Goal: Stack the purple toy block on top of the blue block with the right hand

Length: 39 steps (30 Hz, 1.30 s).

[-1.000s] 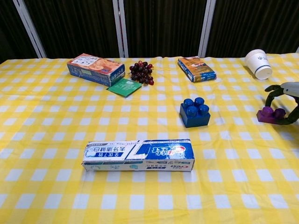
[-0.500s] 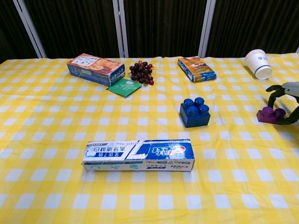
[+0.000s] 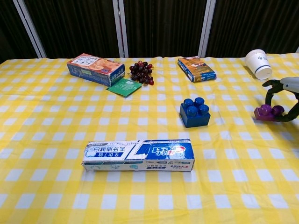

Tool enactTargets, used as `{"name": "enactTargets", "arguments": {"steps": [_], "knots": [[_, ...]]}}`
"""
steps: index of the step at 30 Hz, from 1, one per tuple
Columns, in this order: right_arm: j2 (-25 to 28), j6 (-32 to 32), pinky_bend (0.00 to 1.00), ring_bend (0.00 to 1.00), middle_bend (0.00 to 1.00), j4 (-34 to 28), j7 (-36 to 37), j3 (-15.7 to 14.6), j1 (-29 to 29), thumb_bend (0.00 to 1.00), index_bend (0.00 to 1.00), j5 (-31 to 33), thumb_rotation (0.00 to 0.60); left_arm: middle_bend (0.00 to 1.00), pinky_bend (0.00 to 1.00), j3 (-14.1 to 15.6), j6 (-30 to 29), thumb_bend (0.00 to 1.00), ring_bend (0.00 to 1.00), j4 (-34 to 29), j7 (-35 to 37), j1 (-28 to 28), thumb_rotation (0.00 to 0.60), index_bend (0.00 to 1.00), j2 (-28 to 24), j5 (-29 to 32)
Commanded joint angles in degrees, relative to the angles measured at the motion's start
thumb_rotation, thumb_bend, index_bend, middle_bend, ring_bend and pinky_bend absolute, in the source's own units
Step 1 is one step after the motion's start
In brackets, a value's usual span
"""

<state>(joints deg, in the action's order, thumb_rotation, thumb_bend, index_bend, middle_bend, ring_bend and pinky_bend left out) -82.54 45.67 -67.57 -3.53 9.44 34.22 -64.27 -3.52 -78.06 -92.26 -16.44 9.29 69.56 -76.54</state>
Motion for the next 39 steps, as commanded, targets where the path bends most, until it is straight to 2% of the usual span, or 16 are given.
{"name": "enactTargets", "arguments": {"steps": [1, 5, 9, 13, 16, 25, 31, 39], "knots": [[4.3, 4.7, 0.00, 0.00, 0.00, -7.3, -1.7, 0.4, -0.9, 0.39, 0.53, -2.9, 0.600, 0.00, 0.05, 0.1, 0.1, 0.32, 0.00, -0.1, 0.6, 0.1, 0.600, 0.15, -0.2, -0.2], [9.4, 8.7, 0.00, 0.00, 0.00, -17.6, -5.8, 1.5, -1.2, 0.39, 0.53, -4.2, 0.600, 0.00, 0.05, 0.3, 0.0, 0.32, 0.00, -0.3, 1.6, 0.0, 0.600, 0.15, -0.6, -0.9], [12.8, 9.7, 0.00, 0.00, 0.00, -26.3, -11.7, 2.9, 0.0, 0.39, 0.53, -2.2, 0.600, 0.00, 0.05, 0.6, -0.3, 0.32, 0.00, -0.4, 2.9, -0.1, 0.600, 0.15, -1.1, -1.8], [13.4, 9.8, 0.00, 0.00, 0.00, -33.4, -18.7, 3.8, 2.4, 0.39, 0.53, 1.2, 0.600, 0.00, 0.05, 0.7, -0.4, 0.32, 0.00, -0.4, 3.9, -0.2, 0.600, 0.15, -1.5, -2.2], [11.7, 9.7, 0.00, 0.00, 0.00, -36.2, -24.0, 3.9, 4.7, 0.39, 0.53, 5.0, 0.600, 0.00, 0.05, 0.9, -0.3, 0.31, 0.00, -0.4, 4.6, -0.3, 0.600, 0.15, -1.8, -2.5], [4.7, 9.4, 0.00, 0.00, 0.00, -34.5, -32.1, 4.0, 11.2, 0.39, 0.53, 14.3, 0.600, 0.00, 0.05, 0.9, -1.0, 0.32, 0.00, -0.3, 5.7, -0.8, 0.600, 0.15, -2.5, -2.6], [2.1, 8.8, 0.00, 0.00, 0.00, -31.6, -32.8, 4.1, 13.9, 0.39, 0.53, 17.6, 0.600, 0.00, 0.05, 1.0, -1.2, 0.32, 0.00, -0.3, 5.8, -1.1, 0.600, 0.15, -2.7, -2.4], [0.2, 7.2, 0.00, 0.00, 0.00, -27.2, -31.5, 3.6, 15.9, 0.39, 0.53, 18.8, 0.600, 0.00, 0.05, 0.7, -1.5, 0.32, 0.00, -0.2, 5.8, -1.4, 0.600, 0.15, -2.9, -1.7]]}}
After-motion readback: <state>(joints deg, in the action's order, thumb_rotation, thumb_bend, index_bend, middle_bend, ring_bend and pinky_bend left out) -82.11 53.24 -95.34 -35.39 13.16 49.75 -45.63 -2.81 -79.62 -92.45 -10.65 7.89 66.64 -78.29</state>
